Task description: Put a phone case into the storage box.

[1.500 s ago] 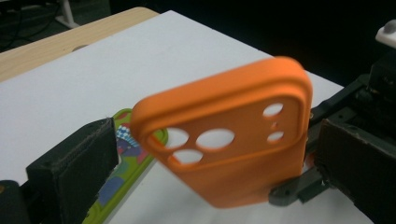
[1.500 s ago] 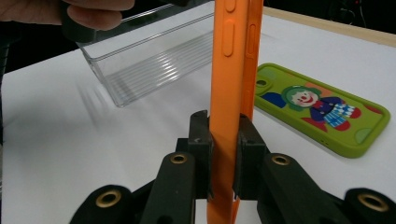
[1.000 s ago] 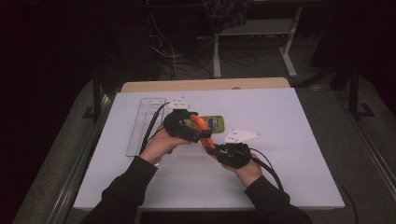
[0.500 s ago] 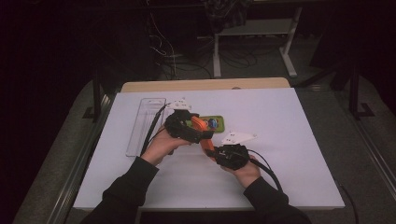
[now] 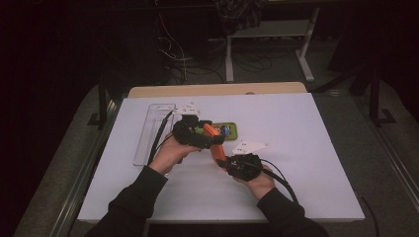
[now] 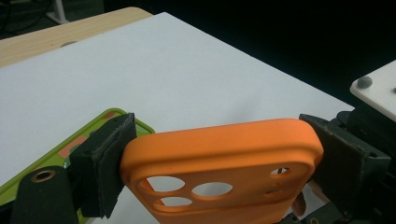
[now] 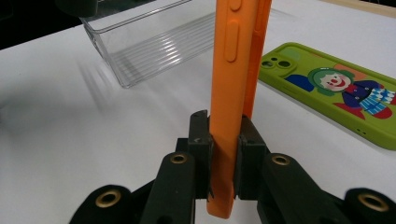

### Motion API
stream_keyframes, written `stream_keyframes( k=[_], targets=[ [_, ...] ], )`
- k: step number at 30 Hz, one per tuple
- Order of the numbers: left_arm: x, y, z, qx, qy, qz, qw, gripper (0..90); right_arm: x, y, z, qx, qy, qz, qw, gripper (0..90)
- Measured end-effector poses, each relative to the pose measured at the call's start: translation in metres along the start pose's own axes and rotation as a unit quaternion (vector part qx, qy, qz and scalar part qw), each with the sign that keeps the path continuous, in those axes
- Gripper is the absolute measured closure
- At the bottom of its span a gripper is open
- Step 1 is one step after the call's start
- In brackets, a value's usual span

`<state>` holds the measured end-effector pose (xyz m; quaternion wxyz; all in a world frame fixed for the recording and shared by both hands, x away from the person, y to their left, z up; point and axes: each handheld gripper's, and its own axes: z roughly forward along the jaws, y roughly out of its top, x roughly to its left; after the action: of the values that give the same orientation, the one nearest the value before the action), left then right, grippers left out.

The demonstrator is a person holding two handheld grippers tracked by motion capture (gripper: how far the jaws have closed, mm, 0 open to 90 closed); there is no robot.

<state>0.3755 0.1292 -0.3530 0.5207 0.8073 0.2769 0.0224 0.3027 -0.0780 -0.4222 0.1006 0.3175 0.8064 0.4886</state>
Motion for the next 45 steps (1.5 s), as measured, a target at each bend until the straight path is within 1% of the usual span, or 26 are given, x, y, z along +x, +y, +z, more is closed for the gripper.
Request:
stream_keyframes(
  k=[4, 7, 10, 13, 15, 17, 19, 20, 22, 23, 24, 27, 28, 30, 31, 32, 36, 38, 39, 40, 43, 44, 45],
  targets=[
    [0.0, 0.0, 0.001, 0.001, 0.0, 0.0, 1.0, 15.3, 0.0, 0.0, 0.001, 0.003, -0.002, -0.003, 1.0, 78.2],
    [-0.001, 0.0, 0.001, 0.0, 0.002, 0.013, 0.9999, 16.3, 0.0, -0.001, 0.001, 0.004, -0.003, -0.006, 1.0, 78.1],
    [-0.003, 0.001, 0.001, -0.001, 0.005, 0.012, 0.9999, 16.6, 0.0, 0.0, 0.001, 0.005, -0.001, -0.004, 1.0, 78.0],
    [-0.004, 0.001, 0.001, 0.001, 0.006, 0.018, 0.9998, 16.8, 0.0, 0.0, 0.001, 0.006, 0.001, -0.003, 1.0, 77.4],
    [-0.004, 0.001, 0.001, 0.001, 0.005, 0.018, 0.9998, 16.8, 0.0, 0.0, 0.002, 0.007, 0.002, -0.004, 1.0, 75.7],
    [-0.005, 0.002, 0.0, -0.001, 0.005, 0.016, 0.9999, 16.8, 0.0, 0.0, 0.002, 0.007, 0.004, -0.005, 1.0, 67.6],
    [-0.005, 0.003, -0.001, -0.001, 0.007, 0.02, 0.9998, 16.9, 0.001, -0.001, 0.003, 0.01, 0.006, -0.009, 0.9999, 62.5],
    [-0.004, 0.003, -0.002, -0.001, 0.008, 0.022, 0.9997, 16.9, 0.001, -0.001, 0.004, 0.01, 0.007, -0.008, 0.9999, 58.5],
    [-0.003, 0.003, -0.003, -0.004, 0.01, 0.022, 0.9997, 16.9, 0.001, -0.001, 0.004, 0.01, 0.003, -0.004, 0.9999, 47.7],
    [-0.003, 0.003, -0.004, -0.005, 0.012, 0.018, 0.9998, 16.9, 0.0, -0.001, 0.004, 0.009, 0.005, -0.003, 0.9999, 43.3],
    [-0.002, 0.004, -0.005, -0.005, 0.013, 0.021, 0.9997, 16.8, 0.0, 0.0, 0.002, 0.012, 0.003, -0.001, 0.9999, 37.3],
    [0.0, 0.007, -0.008, -0.004, 0.018, 0.019, 0.9997, 16.8, -0.004, 0.0, -0.003, 0.016, 0.0, 0.0, 0.9999, 26.0],
    [0.001, 0.009, -0.01, -0.005, 0.022, 0.022, 0.9995, 16.8, -0.006, -0.001, -0.006, 0.02, -0.006, 0.0, 0.9998, 22.5],
    [0.004, 0.012, -0.013, -0.005, 0.027, 0.023, 0.9994, 16.8, -0.013, -0.003, -0.01, 0.034, -0.021, -0.006, 0.9992, 14.9],
    [0.005, 0.014, -0.015, -0.005, 0.031, 0.022, 0.9993, 16.8, -0.015, -0.005, -0.013, 0.043, -0.03, -0.006, 0.9986, 12.8],
    [0.007, 0.016, -0.017, -0.006, 0.033, 0.02, 0.9992, 16.7, -0.018, -0.007, -0.016, 0.05, -0.031, -0.006, 0.9983, 12.0],
    [0.012, 0.028, -0.025, -0.002, 0.05, 0.029, 0.9983, 16.7, -0.027, -0.014, -0.026, 0.054, -0.037, -0.005, 0.9979, 6.1],
    [0.015, 0.035, -0.03, 0.003, 0.06, 0.038, 0.9975, 16.7, -0.031, -0.018, -0.031, 0.057, -0.039, -0.007, 0.9975, 2.3],
    [0.016, 0.04, -0.033, -0.001, 0.065, 0.035, 0.9973, 16.7, -0.032, -0.02, -0.034, 0.06, -0.043, -0.009, 0.9972, 1.0],
    [0.017, 0.042, -0.034, -0.003, 0.067, 0.033, 0.9972, 16.7, -0.033, -0.022, -0.038, 0.059, -0.041, -0.005, 0.9974, 0.4],
    [0.024, 0.052, -0.044, -0.003, 0.083, 0.038, 0.9958, 16.8, -0.038, -0.03, -0.047, 0.062, -0.052, -0.01, 0.9966, 0.0],
    [0.025, 0.055, -0.047, -0.005, 0.088, 0.036, 0.9954, 16.7, -0.04, -0.032, -0.05, 0.063, -0.053, -0.005, 0.9966, 0.0],
    [0.027, 0.057, -0.05, -0.004, 0.092, 0.04, 0.995, 16.7, -0.041, -0.035, -0.053, 0.066, -0.054, 0.0, 0.9964, 0.0]
  ],
)
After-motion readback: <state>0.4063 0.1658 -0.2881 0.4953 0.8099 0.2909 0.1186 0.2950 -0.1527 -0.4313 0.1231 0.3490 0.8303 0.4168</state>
